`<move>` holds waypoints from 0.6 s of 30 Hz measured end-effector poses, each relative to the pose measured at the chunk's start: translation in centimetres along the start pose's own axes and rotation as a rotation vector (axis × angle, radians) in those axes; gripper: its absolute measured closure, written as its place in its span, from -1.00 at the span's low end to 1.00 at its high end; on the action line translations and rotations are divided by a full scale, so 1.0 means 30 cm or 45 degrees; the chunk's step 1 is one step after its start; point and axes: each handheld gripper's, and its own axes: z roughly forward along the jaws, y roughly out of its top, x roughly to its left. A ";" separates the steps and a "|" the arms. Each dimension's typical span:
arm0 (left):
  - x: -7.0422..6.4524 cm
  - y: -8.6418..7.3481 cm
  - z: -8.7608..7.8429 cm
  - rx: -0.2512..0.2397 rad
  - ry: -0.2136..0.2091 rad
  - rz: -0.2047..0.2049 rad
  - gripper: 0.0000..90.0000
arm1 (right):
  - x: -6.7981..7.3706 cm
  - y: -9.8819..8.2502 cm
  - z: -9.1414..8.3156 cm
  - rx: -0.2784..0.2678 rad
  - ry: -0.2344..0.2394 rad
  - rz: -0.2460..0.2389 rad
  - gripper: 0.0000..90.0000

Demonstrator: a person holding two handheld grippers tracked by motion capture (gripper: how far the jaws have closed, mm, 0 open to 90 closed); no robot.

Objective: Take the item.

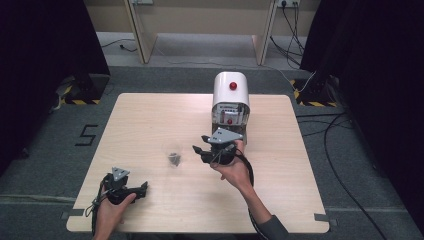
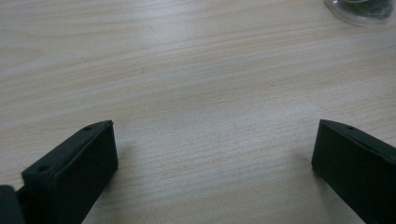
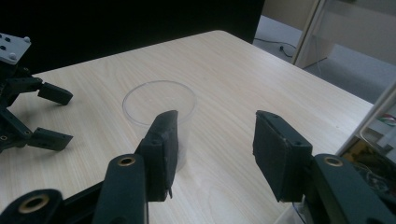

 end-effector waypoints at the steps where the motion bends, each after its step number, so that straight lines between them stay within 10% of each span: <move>1: 0.000 0.000 0.000 0.000 0.000 0.000 -1.00 | -0.004 -0.006 -0.011 -0.004 -0.009 0.012 0.10; 18: 0.000 0.000 0.000 -0.001 0.002 0.000 -1.00 | -0.037 -0.104 -0.097 -0.010 -0.047 0.088 0.01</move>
